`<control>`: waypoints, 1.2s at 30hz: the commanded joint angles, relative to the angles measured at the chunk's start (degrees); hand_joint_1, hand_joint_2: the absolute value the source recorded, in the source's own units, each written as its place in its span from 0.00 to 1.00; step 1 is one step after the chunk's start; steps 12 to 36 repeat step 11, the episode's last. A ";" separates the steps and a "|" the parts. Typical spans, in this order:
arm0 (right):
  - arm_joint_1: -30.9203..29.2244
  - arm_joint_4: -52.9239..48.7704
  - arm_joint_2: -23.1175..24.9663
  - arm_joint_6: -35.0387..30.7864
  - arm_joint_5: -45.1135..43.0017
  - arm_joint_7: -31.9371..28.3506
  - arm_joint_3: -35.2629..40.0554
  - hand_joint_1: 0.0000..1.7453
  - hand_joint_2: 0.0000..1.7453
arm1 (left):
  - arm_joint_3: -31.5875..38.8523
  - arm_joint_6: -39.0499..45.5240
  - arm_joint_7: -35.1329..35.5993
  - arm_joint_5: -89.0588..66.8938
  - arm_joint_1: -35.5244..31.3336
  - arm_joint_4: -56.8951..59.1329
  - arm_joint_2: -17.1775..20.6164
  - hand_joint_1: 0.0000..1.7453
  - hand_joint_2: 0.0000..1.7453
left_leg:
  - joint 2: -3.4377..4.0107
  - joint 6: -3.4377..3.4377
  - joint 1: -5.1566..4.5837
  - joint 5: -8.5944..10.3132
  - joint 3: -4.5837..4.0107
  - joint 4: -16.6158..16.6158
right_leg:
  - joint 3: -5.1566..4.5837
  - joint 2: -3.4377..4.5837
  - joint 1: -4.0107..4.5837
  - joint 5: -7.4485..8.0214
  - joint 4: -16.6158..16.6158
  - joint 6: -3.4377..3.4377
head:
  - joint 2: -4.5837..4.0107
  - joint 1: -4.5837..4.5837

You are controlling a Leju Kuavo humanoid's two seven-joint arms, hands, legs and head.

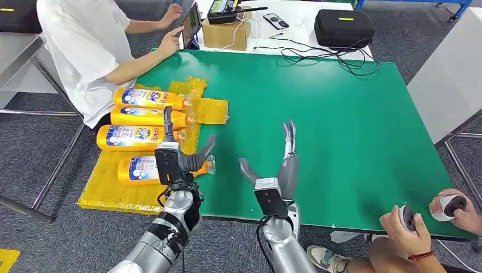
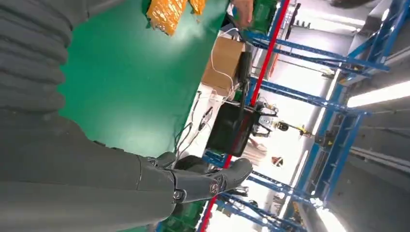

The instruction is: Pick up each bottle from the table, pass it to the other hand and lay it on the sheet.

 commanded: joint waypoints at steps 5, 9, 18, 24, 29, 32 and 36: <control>-2.00 2.98 0.20 -0.11 -2.72 -0.22 -1.58 0.00 1.00 | 1.26 -0.04 0.19 -0.05 -1.80 3.02 0.85 0.00 1.00 | 0.13 -0.05 0.03 -0.09 0.21 -0.02 | 0.18 0.09 0.04 -0.06 -0.02 -0.11 | 0.00 0.00; -1.93 2.78 0.20 -0.11 -2.79 -0.22 -1.69 0.00 1.00 | 1.42 -0.04 0.19 -0.36 -1.47 2.53 0.85 0.00 1.00 | 0.16 -0.06 0.04 -0.13 0.30 -0.01 | 0.27 0.11 0.06 -0.09 -0.02 -0.15 | 0.00 0.00; -1.78 2.56 0.20 -0.11 -2.79 -0.22 -1.71 0.00 1.00 | 1.45 -0.04 0.19 -0.14 -1.36 2.34 0.85 0.00 1.00 | 0.17 -0.06 0.04 -0.13 0.30 0.00 | 0.26 0.12 0.07 -0.08 -0.02 -0.14 | 0.00 0.00; -1.78 2.56 0.20 -0.11 -2.79 -0.22 -1.71 0.00 1.00 | 1.45 -0.04 0.19 -0.14 -1.36 2.34 0.85 0.00 1.00 | 0.17 -0.06 0.04 -0.13 0.30 0.00 | 0.26 0.12 0.07 -0.08 -0.02 -0.14 | 0.00 0.00; -1.78 2.56 0.20 -0.11 -2.79 -0.22 -1.71 0.00 1.00 | 1.45 -0.04 0.19 -0.14 -1.36 2.34 0.85 0.00 1.00 | 0.17 -0.06 0.04 -0.13 0.30 0.00 | 0.26 0.12 0.07 -0.08 -0.02 -0.14 | 0.00 0.00; -1.78 2.56 0.20 -0.11 -2.79 -0.22 -1.71 0.00 1.00 | 1.45 -0.04 0.19 -0.14 -1.36 2.34 0.85 0.00 1.00 | 0.17 -0.06 0.04 -0.13 0.30 0.00 | 0.26 0.12 0.07 -0.08 -0.02 -0.14 | 0.00 0.00; -1.78 2.56 0.20 -0.11 -2.79 -0.22 -1.71 0.00 1.00 | 1.45 -0.04 0.19 -0.14 -1.36 2.34 0.85 0.00 1.00 | 0.17 -0.06 0.04 -0.13 0.30 0.00 | 0.26 0.12 0.07 -0.08 -0.02 -0.14 | 0.00 0.00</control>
